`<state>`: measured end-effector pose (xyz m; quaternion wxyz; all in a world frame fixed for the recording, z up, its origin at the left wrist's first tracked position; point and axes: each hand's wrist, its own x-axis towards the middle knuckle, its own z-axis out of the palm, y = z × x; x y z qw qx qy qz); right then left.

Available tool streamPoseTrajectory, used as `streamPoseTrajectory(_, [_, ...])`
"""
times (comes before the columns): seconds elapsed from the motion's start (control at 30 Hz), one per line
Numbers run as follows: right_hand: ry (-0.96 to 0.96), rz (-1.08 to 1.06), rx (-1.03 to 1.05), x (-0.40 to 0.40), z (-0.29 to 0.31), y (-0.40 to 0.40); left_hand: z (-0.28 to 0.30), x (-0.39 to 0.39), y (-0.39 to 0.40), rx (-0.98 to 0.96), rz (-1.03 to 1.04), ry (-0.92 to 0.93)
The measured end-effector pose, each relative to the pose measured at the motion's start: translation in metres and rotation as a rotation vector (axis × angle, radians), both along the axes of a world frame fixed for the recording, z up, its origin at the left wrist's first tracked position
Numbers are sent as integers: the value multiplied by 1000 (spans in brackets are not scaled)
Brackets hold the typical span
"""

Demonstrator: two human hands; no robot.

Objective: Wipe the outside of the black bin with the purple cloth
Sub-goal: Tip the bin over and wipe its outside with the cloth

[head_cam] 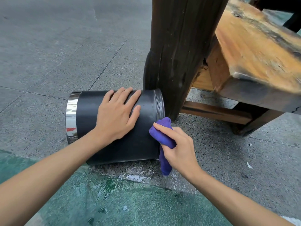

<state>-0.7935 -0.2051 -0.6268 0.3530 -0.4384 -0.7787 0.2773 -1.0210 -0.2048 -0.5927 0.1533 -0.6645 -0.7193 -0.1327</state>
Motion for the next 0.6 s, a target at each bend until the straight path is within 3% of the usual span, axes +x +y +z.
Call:
streamPoseTrajectory(0.4, [-66, -6, -108, -15, 21, 20, 2, -16, 27, -164, -86, -37])
streamPoseTrajectory(0.6, [-177, 22, -14, -17, 21, 23, -7, -19, 25, -134, -68, -67])
